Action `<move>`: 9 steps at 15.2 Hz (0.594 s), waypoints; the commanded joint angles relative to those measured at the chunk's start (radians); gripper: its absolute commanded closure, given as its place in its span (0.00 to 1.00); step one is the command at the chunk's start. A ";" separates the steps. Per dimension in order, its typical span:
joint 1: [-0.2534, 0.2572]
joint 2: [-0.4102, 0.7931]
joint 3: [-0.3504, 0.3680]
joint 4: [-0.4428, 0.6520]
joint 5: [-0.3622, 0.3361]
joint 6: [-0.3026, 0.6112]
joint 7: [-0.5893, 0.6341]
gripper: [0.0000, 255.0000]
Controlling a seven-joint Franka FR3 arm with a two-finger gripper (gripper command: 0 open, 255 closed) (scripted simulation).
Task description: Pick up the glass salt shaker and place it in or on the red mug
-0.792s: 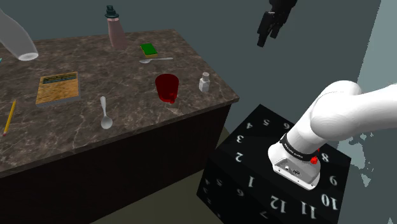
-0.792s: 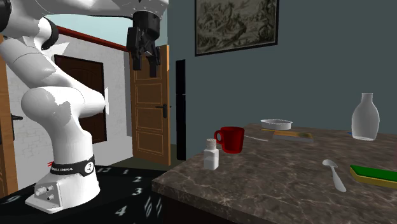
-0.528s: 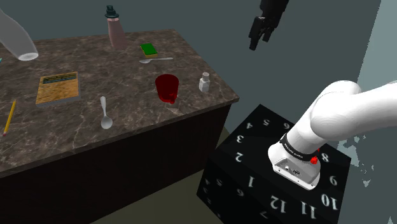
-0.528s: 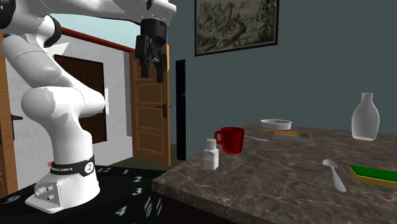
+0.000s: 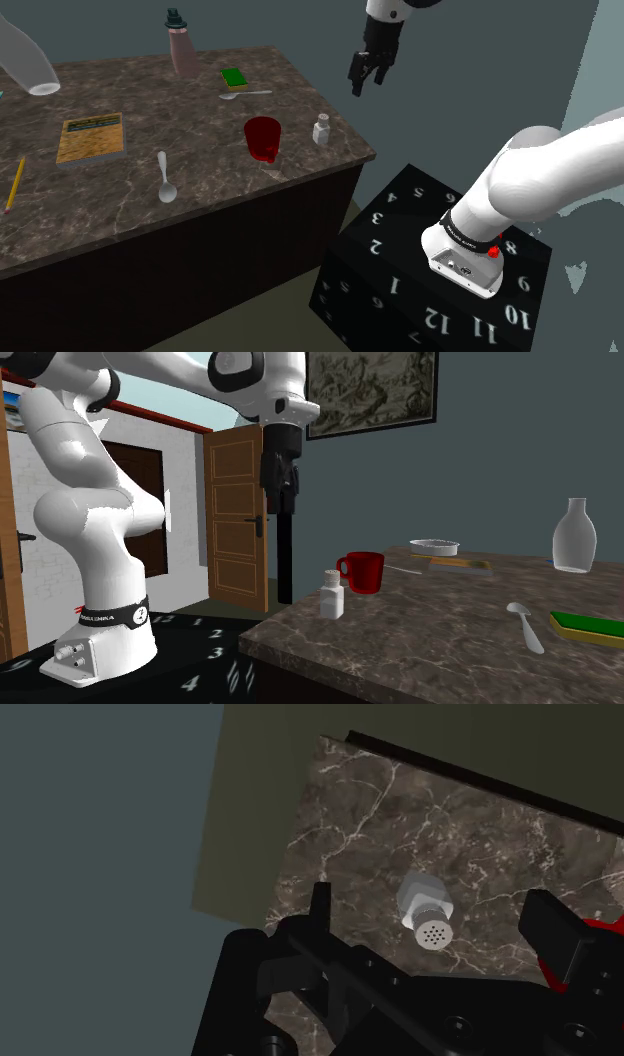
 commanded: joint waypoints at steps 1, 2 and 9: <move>0.006 0.065 0.008 -0.004 0.012 0.070 0.019 0.00; 0.008 0.101 0.011 0.003 0.017 0.099 0.026 0.00; 0.020 0.348 0.029 0.082 0.047 0.271 0.068 0.00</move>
